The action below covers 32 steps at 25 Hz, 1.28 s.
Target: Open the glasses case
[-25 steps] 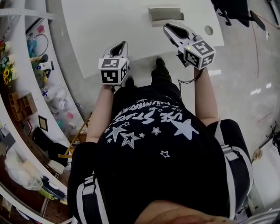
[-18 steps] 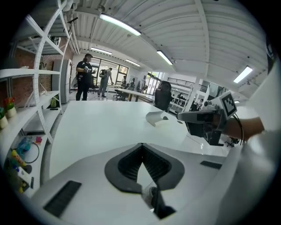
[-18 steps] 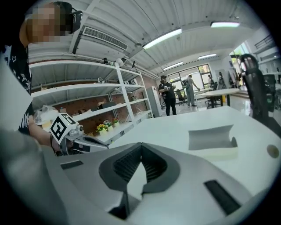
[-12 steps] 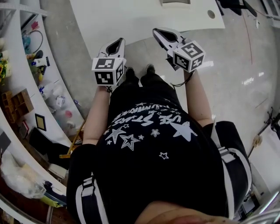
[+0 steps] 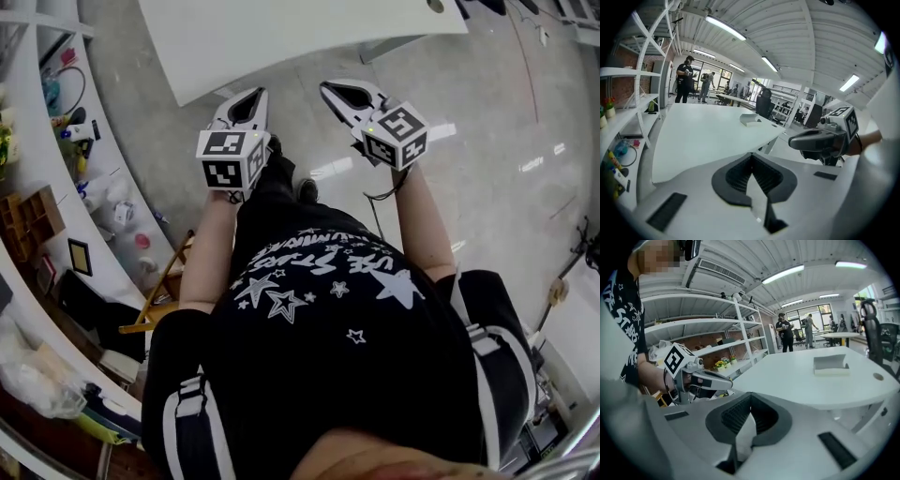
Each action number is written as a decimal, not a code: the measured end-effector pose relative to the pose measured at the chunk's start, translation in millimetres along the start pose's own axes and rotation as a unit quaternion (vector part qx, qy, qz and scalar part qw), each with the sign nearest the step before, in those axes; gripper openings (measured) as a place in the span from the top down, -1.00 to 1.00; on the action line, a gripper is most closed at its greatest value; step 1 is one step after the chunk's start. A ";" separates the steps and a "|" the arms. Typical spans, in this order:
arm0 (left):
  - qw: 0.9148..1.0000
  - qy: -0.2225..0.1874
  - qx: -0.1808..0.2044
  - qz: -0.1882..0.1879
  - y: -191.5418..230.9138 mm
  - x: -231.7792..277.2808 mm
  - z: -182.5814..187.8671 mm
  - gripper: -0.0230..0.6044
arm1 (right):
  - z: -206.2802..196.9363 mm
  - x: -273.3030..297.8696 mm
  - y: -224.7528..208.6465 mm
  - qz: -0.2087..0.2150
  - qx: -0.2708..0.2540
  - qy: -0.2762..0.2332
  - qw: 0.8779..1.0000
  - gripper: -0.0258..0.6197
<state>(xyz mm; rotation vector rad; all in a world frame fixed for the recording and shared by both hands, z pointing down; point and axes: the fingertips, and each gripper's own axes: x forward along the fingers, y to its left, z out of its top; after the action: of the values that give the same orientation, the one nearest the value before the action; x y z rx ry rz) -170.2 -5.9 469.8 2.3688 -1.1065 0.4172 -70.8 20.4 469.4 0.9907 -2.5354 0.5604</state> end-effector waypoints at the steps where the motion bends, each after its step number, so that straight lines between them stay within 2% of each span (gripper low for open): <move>1: 1.000 -0.002 0.002 -0.001 -9.4 -4.1 -3.1 0.89 | -5.8 -11.0 4.7 -0.003 0.002 -0.004 1.000 0.89; 8: 0.999 -0.038 0.024 -0.002 -76.0 -44.5 -9.5 0.89 | -38.3 -86.0 28.5 -0.020 0.025 -0.047 0.998 0.89; 12: 0.998 -0.057 0.028 0.006 -106.1 -74.6 -17.8 0.89 | -50.0 -115.9 42.9 -0.020 0.012 -0.060 0.998 0.89; 19: 0.996 -0.075 0.036 0.013 -126.7 -118.4 -34.4 0.89 | -55.4 -137.4 76.1 -0.019 -0.010 -0.079 0.997 0.89; 26: 0.993 -0.096 0.063 -0.028 -148.1 -134.6 -23.7 0.89 | -50.0 -164.2 88.3 -0.059 -0.005 -0.105 0.993 0.89; 32: 0.990 -0.100 0.073 -0.061 -143.3 -153.9 -18.8 0.89 | -32.2 -160.7 110.1 -0.081 0.003 -0.118 0.990 0.89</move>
<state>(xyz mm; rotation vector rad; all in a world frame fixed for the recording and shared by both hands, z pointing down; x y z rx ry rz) -156.2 180.3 371.2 2.6381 -1.0415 0.2287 -31.2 199.9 397.4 1.3213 -2.6221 0.4243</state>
